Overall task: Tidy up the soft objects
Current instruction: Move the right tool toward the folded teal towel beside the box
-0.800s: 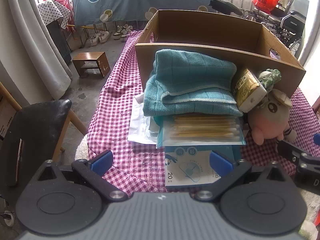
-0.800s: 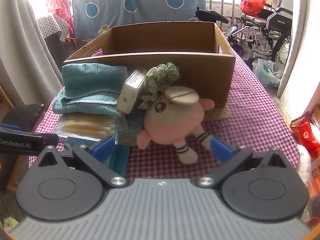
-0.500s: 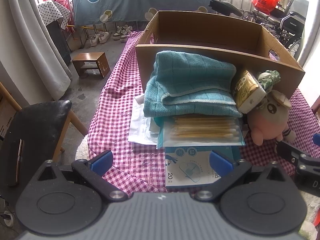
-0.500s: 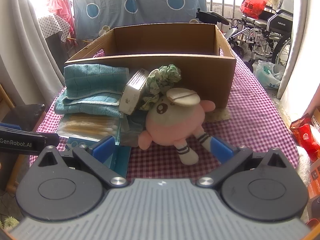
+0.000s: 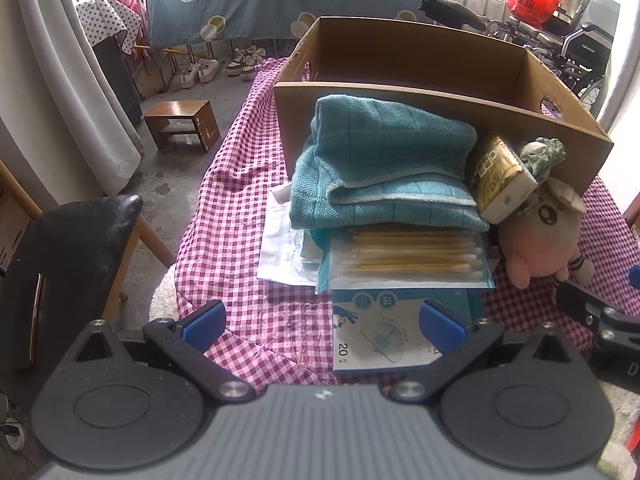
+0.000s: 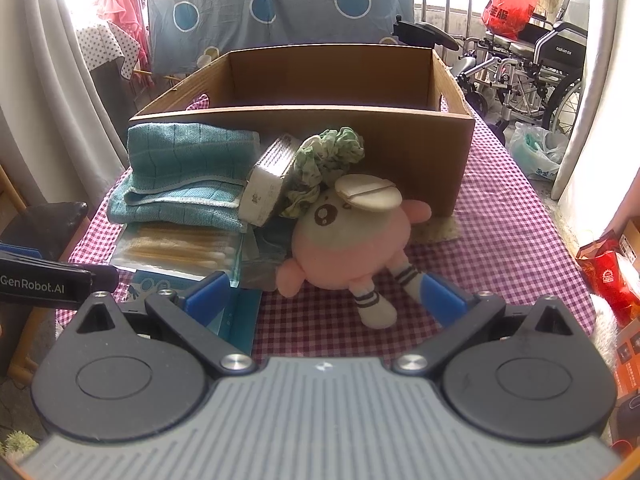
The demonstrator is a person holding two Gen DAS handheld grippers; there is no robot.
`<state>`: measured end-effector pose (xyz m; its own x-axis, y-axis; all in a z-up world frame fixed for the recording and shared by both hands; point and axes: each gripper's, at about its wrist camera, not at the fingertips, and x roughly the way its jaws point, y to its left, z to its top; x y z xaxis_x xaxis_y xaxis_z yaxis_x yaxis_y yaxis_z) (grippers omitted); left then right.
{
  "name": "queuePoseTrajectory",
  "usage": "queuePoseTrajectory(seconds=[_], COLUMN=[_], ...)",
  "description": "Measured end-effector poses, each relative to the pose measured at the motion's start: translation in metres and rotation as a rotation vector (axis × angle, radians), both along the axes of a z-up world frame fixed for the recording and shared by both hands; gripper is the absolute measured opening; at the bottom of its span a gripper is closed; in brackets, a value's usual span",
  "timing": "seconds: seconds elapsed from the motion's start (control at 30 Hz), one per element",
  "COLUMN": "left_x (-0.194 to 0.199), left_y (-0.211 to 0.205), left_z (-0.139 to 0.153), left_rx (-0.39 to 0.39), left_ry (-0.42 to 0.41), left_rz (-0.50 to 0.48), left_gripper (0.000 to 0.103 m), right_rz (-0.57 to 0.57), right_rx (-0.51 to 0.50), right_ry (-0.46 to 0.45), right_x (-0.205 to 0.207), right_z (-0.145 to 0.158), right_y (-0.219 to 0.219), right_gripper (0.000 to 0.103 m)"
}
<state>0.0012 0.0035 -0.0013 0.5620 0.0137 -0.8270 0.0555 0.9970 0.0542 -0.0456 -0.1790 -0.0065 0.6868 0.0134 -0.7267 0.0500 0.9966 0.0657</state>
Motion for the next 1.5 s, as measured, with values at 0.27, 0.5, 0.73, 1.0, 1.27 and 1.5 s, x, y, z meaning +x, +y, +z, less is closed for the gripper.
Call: queuePoseTrajectory(seconds=[0.27, 0.5, 0.73, 1.0, 1.27, 1.5], left_x=[0.0000, -0.0001, -0.0002, -0.0002, -0.0001, 0.0002], left_y=[0.0010, 0.0013, 0.0013, 0.0014, 0.0012, 0.0013], left_z=[-0.0002, -0.0007, -0.0024, -0.0026, -0.0026, -0.0033], left_rx=[-0.002, -0.002, 0.001, 0.000, 0.001, -0.001], left_ry=[0.001, 0.001, 0.002, 0.004, 0.004, 0.007], left_rz=[-0.001, -0.003, -0.004, -0.004, -0.004, -0.004], left_gripper=[0.103, 0.103, 0.103, 0.103, 0.103, 0.103], right_rz=[0.000, -0.002, -0.006, -0.007, -0.008, -0.011], right_rx=[-0.006, -0.012, -0.013, -0.013, -0.014, -0.017], right_ry=[-0.002, -0.004, -0.004, -0.005, -0.005, -0.006], right_x=[-0.0004, -0.0004, -0.0003, -0.0001, 0.0002, 0.0012], right_z=[0.0012, 0.0016, 0.0015, 0.0013, 0.0013, 0.0019], right_y=[0.0007, 0.0008, 0.0001, 0.0000, -0.0004, -0.0019], right_gripper=[0.102, 0.102, 0.102, 0.102, 0.102, 0.102])
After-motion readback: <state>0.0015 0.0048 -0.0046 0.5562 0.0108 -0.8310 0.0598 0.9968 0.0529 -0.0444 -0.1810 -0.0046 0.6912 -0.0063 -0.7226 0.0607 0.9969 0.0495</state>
